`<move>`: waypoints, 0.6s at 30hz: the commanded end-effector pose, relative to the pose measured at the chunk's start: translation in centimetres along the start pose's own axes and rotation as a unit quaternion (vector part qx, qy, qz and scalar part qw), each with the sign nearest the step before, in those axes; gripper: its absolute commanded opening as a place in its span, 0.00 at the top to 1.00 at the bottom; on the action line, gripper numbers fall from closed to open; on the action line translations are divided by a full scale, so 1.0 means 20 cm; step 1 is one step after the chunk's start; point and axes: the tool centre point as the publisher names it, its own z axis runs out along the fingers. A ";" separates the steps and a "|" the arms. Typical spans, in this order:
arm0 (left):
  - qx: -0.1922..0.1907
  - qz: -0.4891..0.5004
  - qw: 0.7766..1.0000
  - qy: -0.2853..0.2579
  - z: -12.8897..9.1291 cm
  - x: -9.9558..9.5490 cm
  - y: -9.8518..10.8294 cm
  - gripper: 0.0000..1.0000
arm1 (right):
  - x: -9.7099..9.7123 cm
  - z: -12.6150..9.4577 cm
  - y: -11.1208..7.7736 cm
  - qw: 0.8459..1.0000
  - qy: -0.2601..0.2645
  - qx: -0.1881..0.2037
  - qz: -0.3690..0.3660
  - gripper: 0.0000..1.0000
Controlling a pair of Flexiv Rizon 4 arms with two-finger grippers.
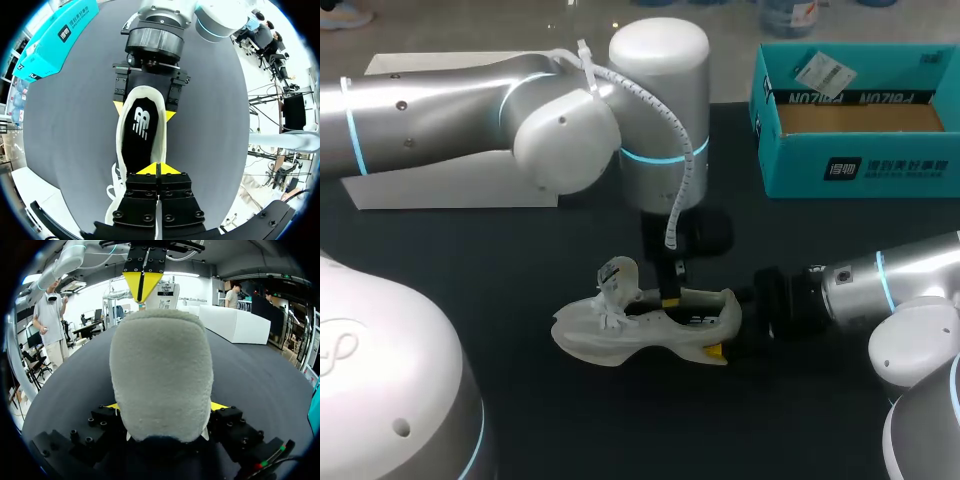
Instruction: Take the shoe out of the shoebox, open the shoe tongue, remove and reinsert the insole, then place the shoe into the shoebox
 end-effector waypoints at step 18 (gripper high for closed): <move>0.014 0.079 0.997 0.012 0.16 -0.06 -0.11 1.00 | 0.00 0.01 0.00 1.000 -0.001 0.004 0.000 1.00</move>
